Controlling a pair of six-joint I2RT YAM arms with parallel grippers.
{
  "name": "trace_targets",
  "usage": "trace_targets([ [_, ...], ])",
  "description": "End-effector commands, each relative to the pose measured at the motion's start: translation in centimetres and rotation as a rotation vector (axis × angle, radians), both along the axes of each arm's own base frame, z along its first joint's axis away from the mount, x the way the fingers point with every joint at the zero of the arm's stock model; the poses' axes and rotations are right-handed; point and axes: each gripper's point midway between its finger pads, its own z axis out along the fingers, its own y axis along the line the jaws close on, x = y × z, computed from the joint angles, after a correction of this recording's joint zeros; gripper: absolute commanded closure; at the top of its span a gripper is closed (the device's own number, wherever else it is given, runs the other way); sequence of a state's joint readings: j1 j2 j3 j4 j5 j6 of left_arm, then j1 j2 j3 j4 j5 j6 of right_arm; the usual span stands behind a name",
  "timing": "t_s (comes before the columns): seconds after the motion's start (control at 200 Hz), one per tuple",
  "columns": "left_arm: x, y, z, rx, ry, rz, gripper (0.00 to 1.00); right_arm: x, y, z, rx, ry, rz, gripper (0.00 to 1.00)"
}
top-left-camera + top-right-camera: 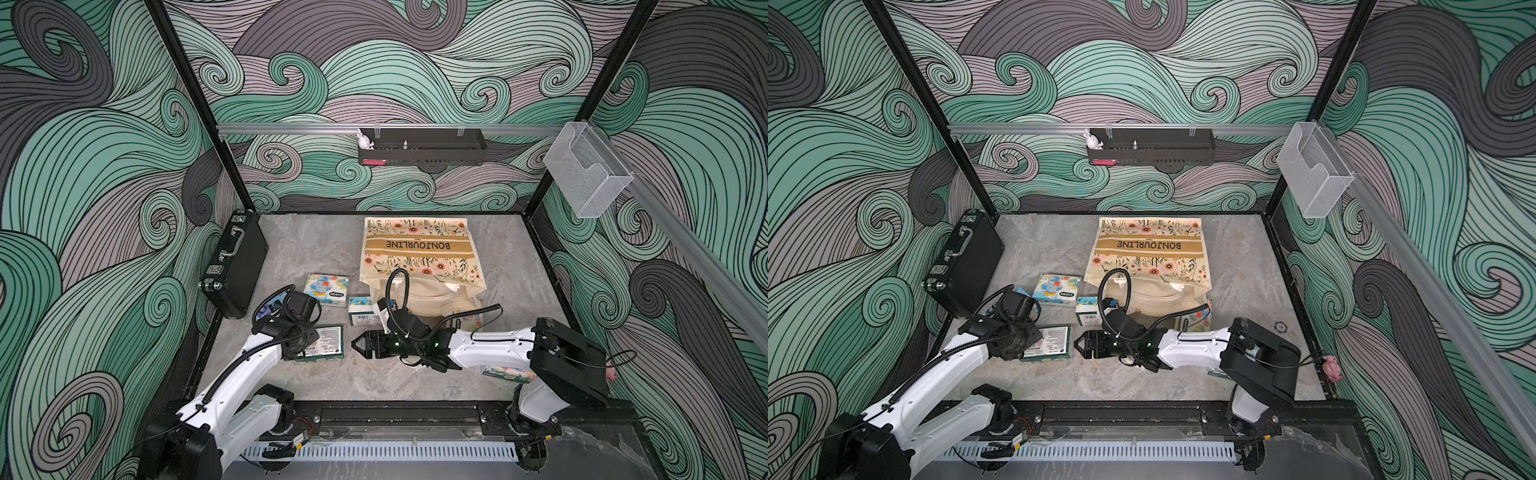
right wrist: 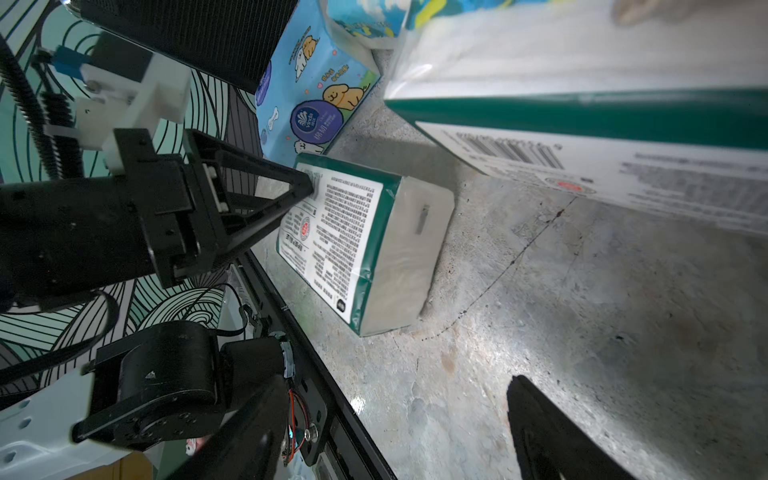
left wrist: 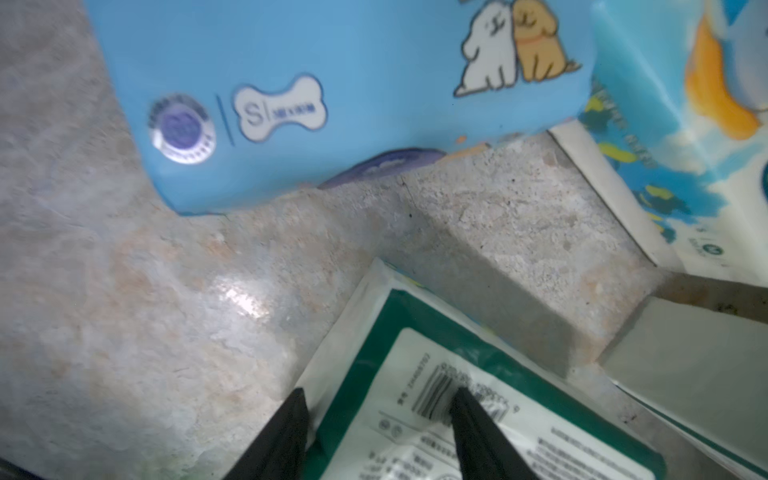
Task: Put tissues into the canvas bag
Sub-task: Move the pack of facial tissues to the center of the board.
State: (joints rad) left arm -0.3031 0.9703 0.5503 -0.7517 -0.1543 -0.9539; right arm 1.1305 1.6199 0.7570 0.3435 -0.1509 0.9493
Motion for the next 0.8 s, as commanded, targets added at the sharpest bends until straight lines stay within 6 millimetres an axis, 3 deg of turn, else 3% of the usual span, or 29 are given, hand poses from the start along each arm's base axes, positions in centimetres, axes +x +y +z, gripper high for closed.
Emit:
trace_targets([
  [0.0, 0.1, -2.8, -1.5, -0.159, -0.007, -0.044, 0.45, 0.0, -0.1, -0.7, 0.014, 0.025, -0.030, 0.17],
  [0.13, -0.5, -4.9, -2.3, -0.236, -0.059, -0.118, 0.47, -0.2, -1.7, -2.1, -0.018, 0.034, -0.063, 0.18],
  [0.395, -3.3, -6.3, -3.4, -0.283, -0.100, -0.231, 0.55, -0.5, -4.2, -3.9, -0.067, 0.037, -0.113, 0.19],
  [0.646, -5.0, -4.9, -4.4, -0.249, -0.086, -0.222, 0.57, 1.7, -2.9, -1.4, -0.084, -0.146, -0.072, 0.20],
  [0.796, -5.3, -5.5, -4.4, -0.276, -0.096, -0.260, 0.68, 2.8, -1.1, -0.7, -0.030, -0.133, -0.051, 0.22],
])
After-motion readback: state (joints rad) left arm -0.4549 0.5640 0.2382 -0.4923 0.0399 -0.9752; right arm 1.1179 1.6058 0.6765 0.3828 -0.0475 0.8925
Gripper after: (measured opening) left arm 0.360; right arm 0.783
